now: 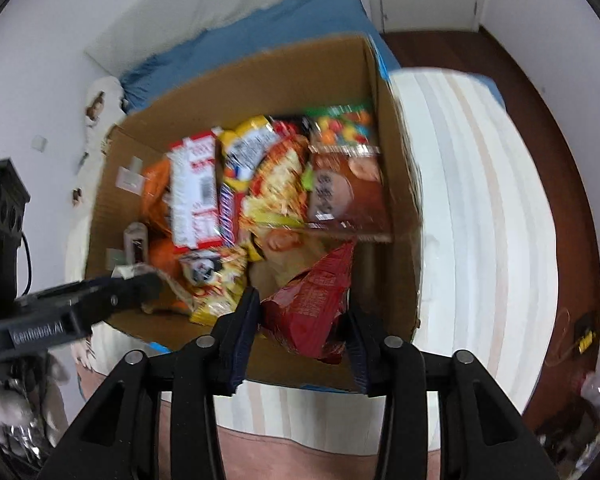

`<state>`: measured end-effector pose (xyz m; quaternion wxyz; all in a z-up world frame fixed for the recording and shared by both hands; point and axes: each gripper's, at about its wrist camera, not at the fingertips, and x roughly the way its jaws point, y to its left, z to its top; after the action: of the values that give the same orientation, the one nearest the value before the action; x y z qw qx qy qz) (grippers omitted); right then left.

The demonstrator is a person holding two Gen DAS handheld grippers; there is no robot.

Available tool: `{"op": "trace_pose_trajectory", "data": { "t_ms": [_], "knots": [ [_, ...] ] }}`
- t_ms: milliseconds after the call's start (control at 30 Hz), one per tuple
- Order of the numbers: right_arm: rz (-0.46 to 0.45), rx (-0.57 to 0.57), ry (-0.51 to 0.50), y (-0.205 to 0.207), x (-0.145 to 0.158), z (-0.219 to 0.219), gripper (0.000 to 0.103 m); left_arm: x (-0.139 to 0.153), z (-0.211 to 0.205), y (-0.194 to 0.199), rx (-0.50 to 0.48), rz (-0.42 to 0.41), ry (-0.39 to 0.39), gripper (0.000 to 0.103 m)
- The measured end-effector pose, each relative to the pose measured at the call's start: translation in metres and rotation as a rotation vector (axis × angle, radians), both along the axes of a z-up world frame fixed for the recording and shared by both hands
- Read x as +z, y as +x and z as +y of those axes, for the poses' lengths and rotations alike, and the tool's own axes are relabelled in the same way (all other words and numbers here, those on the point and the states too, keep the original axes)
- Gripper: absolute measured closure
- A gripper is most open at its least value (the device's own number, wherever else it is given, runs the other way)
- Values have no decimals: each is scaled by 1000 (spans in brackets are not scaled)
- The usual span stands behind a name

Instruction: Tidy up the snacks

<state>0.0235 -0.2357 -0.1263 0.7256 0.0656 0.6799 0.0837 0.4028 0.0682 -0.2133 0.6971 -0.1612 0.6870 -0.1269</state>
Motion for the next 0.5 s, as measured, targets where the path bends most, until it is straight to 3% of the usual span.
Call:
{"op": "trace_pose_trajectory", "data": {
  "t_ms": [67, 100, 167, 200, 500],
  "knots": [
    [19, -2, -11, 1, -6, 1, 17, -5, 4, -1, 6, 6, 15, 44],
    [20, 0, -22, 1, -8, 1, 10, -4, 5, -2, 3, -7, 43, 42],
    [16, 6, -31, 0, -8, 3, 9, 1, 7, -4, -7, -38, 108, 14],
    [18, 11, -52, 0, -8, 6, 9, 3, 7, -5, -11, -52, 137, 11],
    [-6, 37, -108, -3, -6, 15, 8, 16, 19, -15, 8, -115, 208, 6]
  ]
}}
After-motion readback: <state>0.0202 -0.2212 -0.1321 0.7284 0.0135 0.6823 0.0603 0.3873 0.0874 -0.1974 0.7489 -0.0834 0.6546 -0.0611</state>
